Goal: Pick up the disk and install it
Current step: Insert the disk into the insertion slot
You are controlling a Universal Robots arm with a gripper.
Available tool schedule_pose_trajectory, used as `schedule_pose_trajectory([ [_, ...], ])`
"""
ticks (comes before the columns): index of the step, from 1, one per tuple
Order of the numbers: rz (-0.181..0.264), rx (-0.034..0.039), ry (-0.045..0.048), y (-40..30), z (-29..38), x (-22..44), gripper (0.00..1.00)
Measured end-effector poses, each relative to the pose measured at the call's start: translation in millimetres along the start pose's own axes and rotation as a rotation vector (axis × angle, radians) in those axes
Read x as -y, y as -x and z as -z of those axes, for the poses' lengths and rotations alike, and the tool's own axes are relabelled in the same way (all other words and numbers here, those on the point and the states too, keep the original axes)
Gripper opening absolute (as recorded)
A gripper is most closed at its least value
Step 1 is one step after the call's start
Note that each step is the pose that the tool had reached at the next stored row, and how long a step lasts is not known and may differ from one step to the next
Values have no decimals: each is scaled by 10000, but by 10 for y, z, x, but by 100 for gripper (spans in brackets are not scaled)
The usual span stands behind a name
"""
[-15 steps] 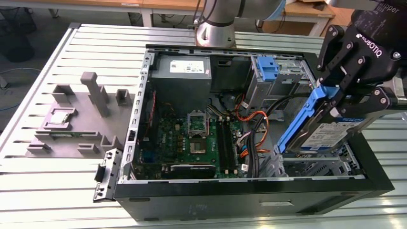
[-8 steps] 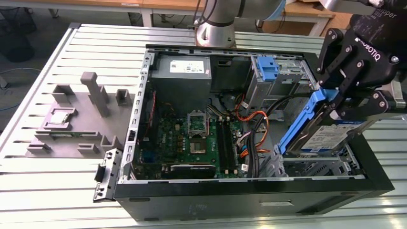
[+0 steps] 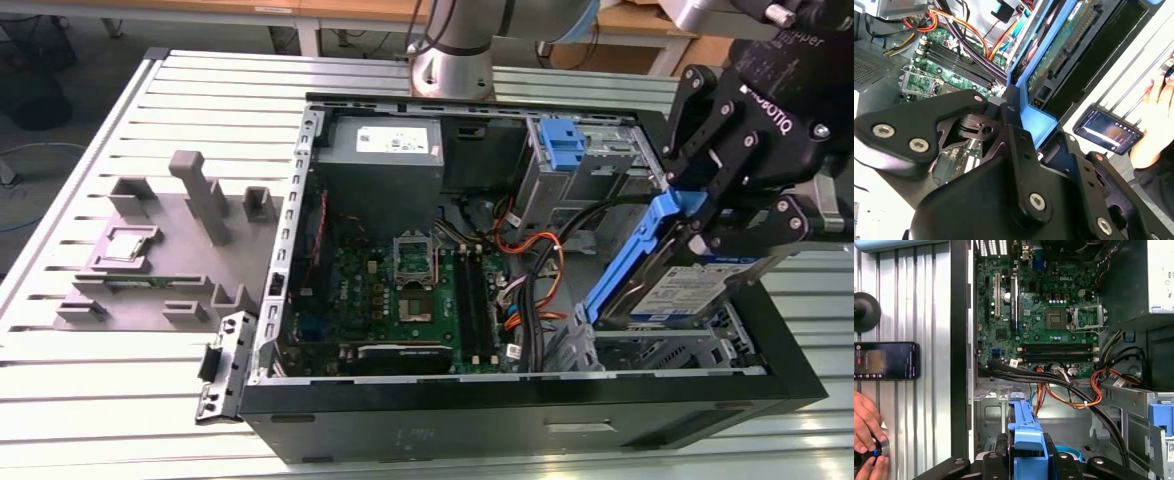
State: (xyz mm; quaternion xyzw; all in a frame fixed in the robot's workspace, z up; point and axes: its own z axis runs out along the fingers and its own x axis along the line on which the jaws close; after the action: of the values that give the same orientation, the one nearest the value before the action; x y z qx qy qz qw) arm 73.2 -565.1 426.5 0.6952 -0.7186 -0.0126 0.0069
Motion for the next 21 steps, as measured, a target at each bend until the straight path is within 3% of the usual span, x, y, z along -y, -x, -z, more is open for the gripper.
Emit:
schedule_pose_trajectory([
  [16,0,7,0,-2,-198,6,37],
  [21,0,7,0,-2,-203,6,37],
])
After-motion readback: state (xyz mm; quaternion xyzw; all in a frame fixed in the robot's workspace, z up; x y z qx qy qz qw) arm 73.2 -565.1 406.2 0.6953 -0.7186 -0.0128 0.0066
